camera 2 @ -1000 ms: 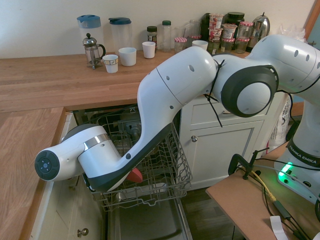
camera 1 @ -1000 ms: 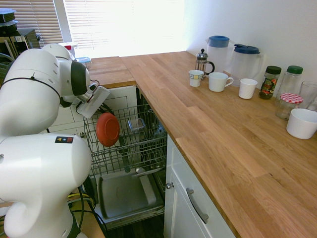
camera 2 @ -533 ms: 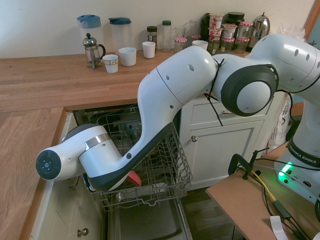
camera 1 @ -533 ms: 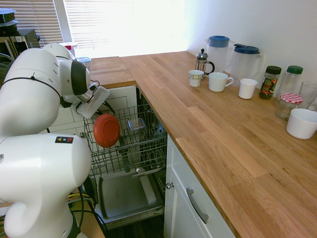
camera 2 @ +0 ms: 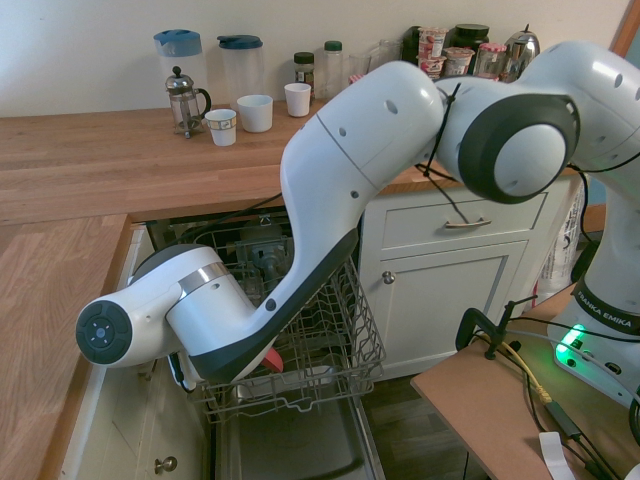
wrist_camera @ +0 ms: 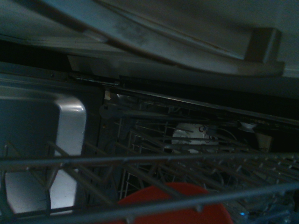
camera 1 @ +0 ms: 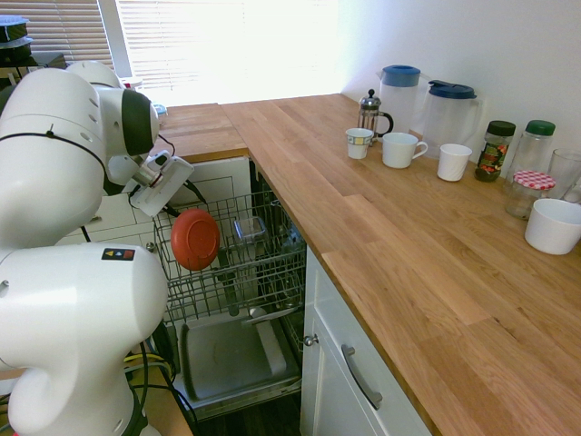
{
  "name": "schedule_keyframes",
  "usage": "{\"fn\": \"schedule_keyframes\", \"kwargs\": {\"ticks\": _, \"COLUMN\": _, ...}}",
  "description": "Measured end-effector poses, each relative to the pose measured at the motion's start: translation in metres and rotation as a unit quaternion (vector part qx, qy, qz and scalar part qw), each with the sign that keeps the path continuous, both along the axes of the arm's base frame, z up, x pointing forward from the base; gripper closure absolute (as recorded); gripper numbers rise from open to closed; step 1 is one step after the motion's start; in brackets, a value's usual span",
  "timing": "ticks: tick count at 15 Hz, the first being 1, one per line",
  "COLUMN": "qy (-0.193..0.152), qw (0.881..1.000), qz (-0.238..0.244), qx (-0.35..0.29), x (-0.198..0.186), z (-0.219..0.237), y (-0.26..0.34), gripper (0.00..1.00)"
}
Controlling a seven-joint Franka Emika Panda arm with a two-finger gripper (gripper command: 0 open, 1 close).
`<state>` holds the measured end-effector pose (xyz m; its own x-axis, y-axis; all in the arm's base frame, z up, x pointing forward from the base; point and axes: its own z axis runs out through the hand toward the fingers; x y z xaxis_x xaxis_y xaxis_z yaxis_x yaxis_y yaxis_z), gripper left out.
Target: Put the plate in the dishwasher
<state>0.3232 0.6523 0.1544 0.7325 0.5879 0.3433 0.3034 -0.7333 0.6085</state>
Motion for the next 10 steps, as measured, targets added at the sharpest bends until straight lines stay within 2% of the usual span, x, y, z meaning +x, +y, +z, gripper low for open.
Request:
{"fn": "schedule_keyframes", "kwargs": {"ticks": 7, "qy": -0.018, "qw": 0.999, "qz": -0.022, "qx": 0.032, "x": -0.022, "z": 0.091, "y": -0.031, "gripper": 0.0}}
{"fn": "schedule_keyframes", "kwargs": {"ticks": 10, "qy": -0.012, "qw": 0.998, "qz": -0.039, "qx": 0.049, "x": -0.025, "z": 0.124, "y": -0.042, "gripper": 0.0}}
